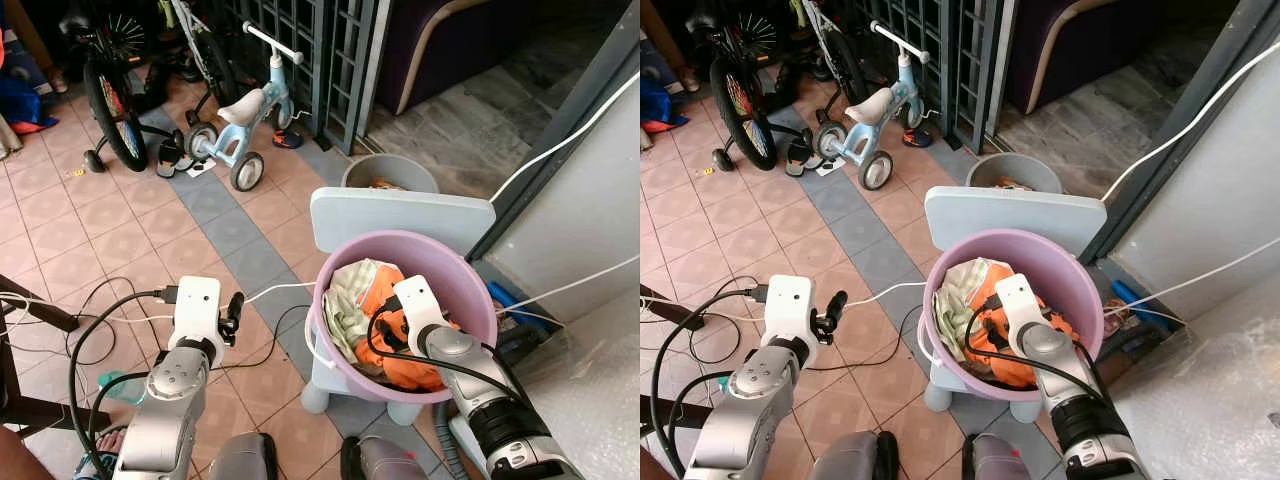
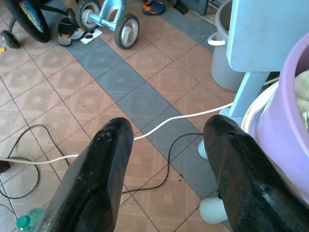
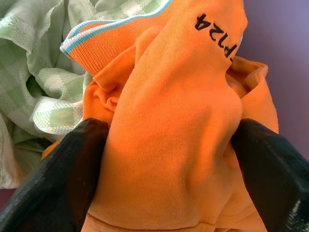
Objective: Clothes washing
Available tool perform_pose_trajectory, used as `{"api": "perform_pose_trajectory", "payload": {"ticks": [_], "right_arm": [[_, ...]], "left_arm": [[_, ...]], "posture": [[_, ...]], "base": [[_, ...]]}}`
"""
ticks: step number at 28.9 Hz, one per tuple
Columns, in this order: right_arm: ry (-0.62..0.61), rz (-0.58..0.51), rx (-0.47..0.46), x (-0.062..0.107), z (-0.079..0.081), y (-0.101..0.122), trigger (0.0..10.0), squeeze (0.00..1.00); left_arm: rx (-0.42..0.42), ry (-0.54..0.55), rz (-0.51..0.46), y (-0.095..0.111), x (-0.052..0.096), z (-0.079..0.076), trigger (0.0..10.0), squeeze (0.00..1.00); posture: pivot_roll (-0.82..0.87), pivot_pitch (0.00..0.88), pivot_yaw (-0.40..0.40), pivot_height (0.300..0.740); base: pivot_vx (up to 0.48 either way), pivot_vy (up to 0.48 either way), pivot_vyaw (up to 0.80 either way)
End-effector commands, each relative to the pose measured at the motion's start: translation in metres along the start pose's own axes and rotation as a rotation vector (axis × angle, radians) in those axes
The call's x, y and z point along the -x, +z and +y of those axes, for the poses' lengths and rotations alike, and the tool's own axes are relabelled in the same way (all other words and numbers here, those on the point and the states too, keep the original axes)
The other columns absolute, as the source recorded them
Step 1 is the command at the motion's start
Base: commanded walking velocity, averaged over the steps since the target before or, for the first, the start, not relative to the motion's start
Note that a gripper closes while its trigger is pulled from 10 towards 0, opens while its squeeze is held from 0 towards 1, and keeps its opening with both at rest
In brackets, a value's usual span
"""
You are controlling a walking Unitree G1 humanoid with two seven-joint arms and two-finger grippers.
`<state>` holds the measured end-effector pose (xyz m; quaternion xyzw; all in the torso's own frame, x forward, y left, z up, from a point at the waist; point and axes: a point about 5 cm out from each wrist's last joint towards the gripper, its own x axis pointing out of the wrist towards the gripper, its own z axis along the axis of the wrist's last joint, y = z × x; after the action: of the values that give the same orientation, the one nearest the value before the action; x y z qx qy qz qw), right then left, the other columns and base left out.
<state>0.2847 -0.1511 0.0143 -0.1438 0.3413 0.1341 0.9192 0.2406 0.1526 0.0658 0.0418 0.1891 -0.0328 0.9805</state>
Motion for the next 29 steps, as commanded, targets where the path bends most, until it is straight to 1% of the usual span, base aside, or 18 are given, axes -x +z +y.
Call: {"api": "perform_pose_trajectory", "payload": {"ticks": [1,2,3,10,18,20,26,27,29], "right_arm": [[0.017,0.028,-0.034,0.0,0.002,-0.005,3.0,0.0],[0.019,0.032,-0.043,0.0,0.002,-0.006,3.0,0.0],[0.02,0.037,-0.068,0.0,0.002,-0.007,0.0,0.0],[0.003,0.05,-0.121,0.0,0.0,-0.011,0.0,0.0],[0.008,0.047,-0.167,-0.001,0.004,-0.008,0.0,0.0],[0.011,0.041,-0.197,-0.001,0.004,-0.007,0.0,0.0],[-0.013,0.037,-0.234,0.001,0.0,-0.008,0.0,0.0],[-0.037,0.032,-0.277,0.002,-0.005,-0.007,0.0,0.0],[-0.049,0.026,-0.305,0.002,-0.007,-0.006,0.0,0.0]], "left_arm": [[-0.016,-0.01,0.013,0.0,0.001,0.0,10.0,0.0],[-0.017,-0.011,0.015,0.0,0.001,0.0,10.0,0.0],[-0.019,-0.012,0.016,0.001,0.001,0.0,10.0,0.0],[-0.026,-0.005,0.013,0.003,-0.002,0.001,10.0,0.0],[-0.027,0.003,0.004,0.006,-0.005,0.001,10.0,0.0],[-0.026,0.002,0.003,0.006,-0.007,0.0,10.0,0.0],[-0.031,-0.003,0.003,0.006,-0.011,-0.002,10.0,0.0],[-0.034,-0.008,0.002,0.005,-0.012,-0.003,10.0,0.0],[-0.035,-0.011,0.001,0.006,-0.013,-0.004,10.0,0.0]], "posture": [[0.04,0.171,-0.002,0.74],[0.04,0.171,-0.002,0.74],[0.03,0.169,0.002,0.74],[0.04,0.15,0.0,0.74],[0.03,0.134,-0.004,0.74],[0.03,0.127,-0.004,0.74],[0.01,0.117,-0.008,0.74],[0.0,0.114,-0.008,0.74],[0.0,0.112,-0.006,0.74]], "base": [[0.0,0.0,0.0],[0.0,0.0,0.0],[0.0,0.0,0.0],[0.0,0.0,0.0],[0.0,0.0,0.0],[0.0,0.0,0.0],[0.0,0.0,0.0],[0.0,0.0,0.0],[0.0,0.0,0.0]]}}
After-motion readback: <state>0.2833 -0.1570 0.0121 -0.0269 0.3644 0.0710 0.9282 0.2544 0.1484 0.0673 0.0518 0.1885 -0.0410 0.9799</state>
